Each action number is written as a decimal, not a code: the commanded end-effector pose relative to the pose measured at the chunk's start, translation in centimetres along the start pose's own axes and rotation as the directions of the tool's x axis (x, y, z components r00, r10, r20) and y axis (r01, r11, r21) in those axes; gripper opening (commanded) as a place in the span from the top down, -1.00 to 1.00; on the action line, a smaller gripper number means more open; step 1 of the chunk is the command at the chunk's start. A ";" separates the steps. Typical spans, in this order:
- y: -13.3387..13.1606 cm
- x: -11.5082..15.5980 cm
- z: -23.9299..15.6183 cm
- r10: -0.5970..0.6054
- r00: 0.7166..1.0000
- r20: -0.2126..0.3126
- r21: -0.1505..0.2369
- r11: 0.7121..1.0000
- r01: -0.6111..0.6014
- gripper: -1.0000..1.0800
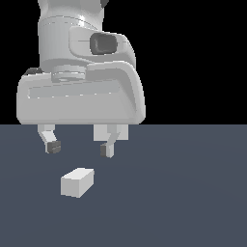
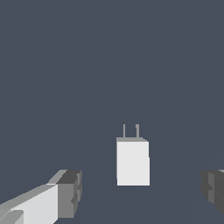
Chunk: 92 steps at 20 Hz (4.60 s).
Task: Plug the charger into the wall socket.
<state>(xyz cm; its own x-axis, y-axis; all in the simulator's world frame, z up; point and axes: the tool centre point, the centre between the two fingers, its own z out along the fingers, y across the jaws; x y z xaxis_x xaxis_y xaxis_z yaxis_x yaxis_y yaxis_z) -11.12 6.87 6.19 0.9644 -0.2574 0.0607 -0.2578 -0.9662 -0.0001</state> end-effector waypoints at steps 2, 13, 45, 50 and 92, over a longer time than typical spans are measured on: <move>0.0 0.0 0.1 0.000 1.000 0.000 0.000 1.000 0.000 -0.92; 0.1 -0.3 3.8 0.000 1.000 0.000 0.000 1.000 0.000 -0.92; 1.0 2.7 2.8 -0.105 0.994 -0.001 0.005 0.994 0.105 1.00; 1.5 5.3 1.0 -0.191 0.981 -0.002 0.010 0.981 0.191 1.00; -0.2 15.4 -2.9 -0.392 0.920 -0.005 0.024 0.919 0.392 1.00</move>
<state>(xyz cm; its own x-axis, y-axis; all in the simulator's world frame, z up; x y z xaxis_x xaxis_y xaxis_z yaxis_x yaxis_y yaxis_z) 3.10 3.12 9.98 0.9879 0.1426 0.0606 0.1429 -0.9897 -0.0002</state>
